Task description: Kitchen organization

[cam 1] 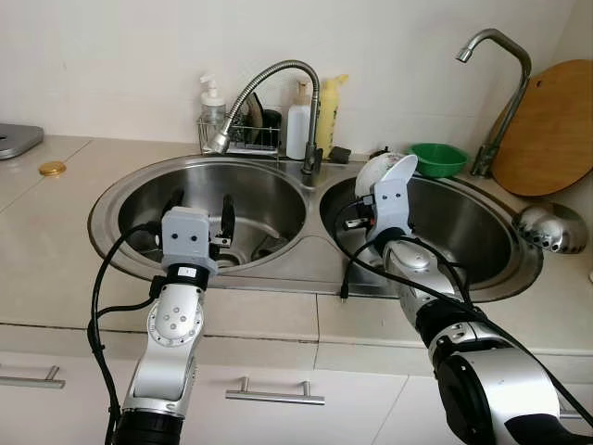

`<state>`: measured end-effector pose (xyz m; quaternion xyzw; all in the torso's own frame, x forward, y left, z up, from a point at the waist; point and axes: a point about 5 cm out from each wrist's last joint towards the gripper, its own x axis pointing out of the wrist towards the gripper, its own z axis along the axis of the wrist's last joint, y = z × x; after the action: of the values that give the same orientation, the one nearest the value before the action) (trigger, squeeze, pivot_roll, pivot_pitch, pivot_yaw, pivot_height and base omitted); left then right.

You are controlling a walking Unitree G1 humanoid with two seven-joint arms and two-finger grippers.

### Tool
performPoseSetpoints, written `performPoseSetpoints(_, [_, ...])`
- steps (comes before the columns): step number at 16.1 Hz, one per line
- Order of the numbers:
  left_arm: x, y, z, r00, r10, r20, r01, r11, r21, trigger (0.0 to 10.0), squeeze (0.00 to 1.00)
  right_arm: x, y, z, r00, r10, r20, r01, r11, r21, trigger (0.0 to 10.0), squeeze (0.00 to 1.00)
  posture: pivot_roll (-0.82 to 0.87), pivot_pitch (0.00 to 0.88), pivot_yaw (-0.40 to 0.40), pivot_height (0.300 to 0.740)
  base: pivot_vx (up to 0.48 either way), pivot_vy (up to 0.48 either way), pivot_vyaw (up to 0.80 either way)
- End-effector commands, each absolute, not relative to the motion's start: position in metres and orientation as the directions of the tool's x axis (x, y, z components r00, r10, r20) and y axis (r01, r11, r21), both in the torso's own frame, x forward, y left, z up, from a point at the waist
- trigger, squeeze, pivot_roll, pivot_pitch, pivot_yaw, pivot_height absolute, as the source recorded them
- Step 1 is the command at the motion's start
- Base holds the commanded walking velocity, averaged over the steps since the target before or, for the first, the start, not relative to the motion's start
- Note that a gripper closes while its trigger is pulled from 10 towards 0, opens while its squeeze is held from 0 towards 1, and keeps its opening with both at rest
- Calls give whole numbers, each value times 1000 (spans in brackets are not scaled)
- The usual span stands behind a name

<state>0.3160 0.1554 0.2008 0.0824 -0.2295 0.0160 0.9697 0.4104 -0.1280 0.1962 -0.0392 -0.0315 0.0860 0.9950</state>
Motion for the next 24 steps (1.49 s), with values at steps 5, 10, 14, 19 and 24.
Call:
performPoseSetpoints(5, [316, 153, 195, 904, -14, 427, -59, 986, 157, 10000, 0, 412, -148, 194, 999, 44, 21, -40, 981, -191, 10000, 0, 82, 0, -52, 740, 0, 0, 0])
performPoseSetpoints(10, [316, 153, 194, 906, -17, 423, -56, 986, 158, 10000, 0, 410, -142, 194, 996, 74, 56, -55, 957, -286, 10000, 0, 82, 0, -52, 740, 0, 0, 0])
performPoseSetpoints(14, [316, 153, 193, 906, -17, 423, -56, 986, 158, 10000, 0, 411, -143, 195, 996, 63, 58, -44, 957, -287, 10000, 0, 81, 0, -53, 740, 0, 0, 0])
performPoseSetpoints(19, [316, 153, 193, 907, -18, 421, -54, 986, 159, 10000, 0, 411, -155, 180, 995, -34, -98, 36, 999, 21, 10000, 0, 81, 0, -53, 740, 0, 0, 0])
performPoseSetpoints(24, [316, 153, 192, 909, -17, 417, -55, 986, 160, 10000, 0, 410, -166, 172, 976, -84, -201, 131, 964, 231, 10000, 0, 80, 0, -52, 740, 0, 0, 0])
